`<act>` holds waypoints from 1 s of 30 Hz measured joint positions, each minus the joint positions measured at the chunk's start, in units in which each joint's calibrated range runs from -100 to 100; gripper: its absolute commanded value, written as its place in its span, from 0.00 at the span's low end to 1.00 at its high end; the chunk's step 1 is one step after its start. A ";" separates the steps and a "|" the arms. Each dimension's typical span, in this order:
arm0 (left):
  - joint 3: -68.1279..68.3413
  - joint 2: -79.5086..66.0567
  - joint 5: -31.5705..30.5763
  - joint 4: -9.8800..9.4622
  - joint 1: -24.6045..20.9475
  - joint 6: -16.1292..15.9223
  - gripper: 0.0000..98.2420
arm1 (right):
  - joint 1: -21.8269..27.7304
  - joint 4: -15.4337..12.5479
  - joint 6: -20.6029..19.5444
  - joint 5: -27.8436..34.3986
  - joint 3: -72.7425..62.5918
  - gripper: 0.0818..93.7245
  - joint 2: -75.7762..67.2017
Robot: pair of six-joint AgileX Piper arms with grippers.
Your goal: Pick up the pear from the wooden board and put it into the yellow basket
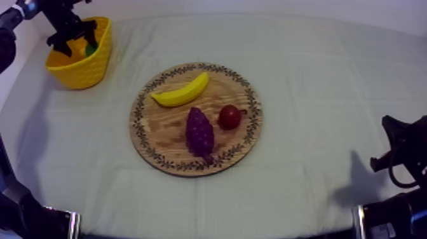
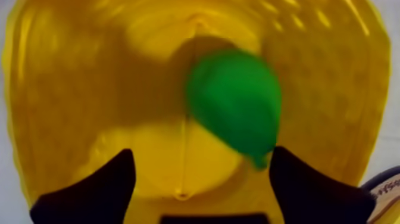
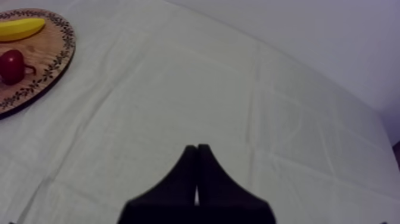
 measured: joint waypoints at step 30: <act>7.35 -14.32 2.00 -0.93 -0.31 -1.59 0.98 | 0.00 -0.05 0.00 0.00 0.00 0.00 0.00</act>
